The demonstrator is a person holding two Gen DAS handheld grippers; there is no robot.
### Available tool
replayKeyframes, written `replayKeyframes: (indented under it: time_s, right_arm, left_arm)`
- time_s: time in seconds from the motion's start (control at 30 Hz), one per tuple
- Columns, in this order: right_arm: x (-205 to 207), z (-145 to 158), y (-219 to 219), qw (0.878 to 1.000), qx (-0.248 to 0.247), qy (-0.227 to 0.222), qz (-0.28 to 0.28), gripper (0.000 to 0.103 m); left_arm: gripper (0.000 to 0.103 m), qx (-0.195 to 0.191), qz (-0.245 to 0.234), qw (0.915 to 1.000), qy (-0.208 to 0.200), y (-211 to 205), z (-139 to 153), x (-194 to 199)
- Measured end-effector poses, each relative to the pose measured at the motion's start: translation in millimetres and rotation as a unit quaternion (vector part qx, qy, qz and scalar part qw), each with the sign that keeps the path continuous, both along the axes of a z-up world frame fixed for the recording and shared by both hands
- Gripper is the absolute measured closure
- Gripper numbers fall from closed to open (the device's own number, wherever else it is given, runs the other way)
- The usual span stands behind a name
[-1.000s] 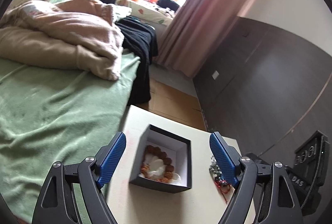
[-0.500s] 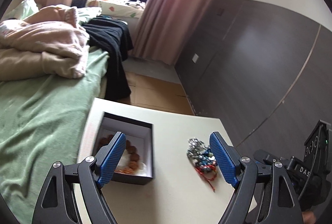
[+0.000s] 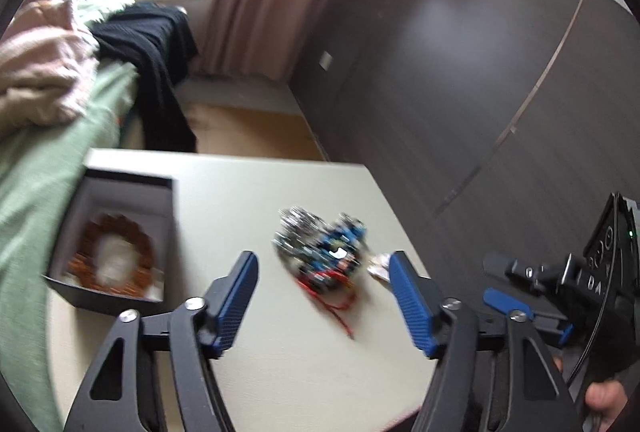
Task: Organize jewelry
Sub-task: 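Move the right gripper back to the jewelry pile beside the butterfly brooch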
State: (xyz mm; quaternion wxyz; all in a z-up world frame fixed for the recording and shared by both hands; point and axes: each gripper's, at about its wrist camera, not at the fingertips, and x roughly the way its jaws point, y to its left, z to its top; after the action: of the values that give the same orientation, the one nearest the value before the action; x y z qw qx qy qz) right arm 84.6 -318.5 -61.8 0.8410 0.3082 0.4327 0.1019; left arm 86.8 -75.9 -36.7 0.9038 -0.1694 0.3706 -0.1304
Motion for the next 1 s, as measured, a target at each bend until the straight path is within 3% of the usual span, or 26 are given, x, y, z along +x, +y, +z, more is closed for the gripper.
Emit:
replayKeyframes:
  time_s: [0.3,0.47,0.57,1.0]
  right_arm:
    - [8.8,-14.8,-35.1,0.998,0.034,0.032,-0.033,0.03]
    - [15.5,-36.0,-50.2,0.994,0.079,0.066,-0.047,0.03]
    - [19.1,-38.3,-56.3,0.993,0.081,0.068,-0.057,0.03]
    - [32.9,-46.5,-66.2,0.991,0.098,0.077,-0.053,0.03]
  left_arm:
    - [0.044,0.002,-0.019,0.9991,0.038,-39.7,-28.1,19.3]
    - [0.055,0.019,-0.032,0.9977,0.057,-62.1,-42.9,27.5]
    - [0.061,0.022,-0.047,0.9963,0.068,-74.0,-52.3,31.7]
    - [0.062,0.066,-0.027,0.9934,0.09,-85.7,-82.7,53.6]
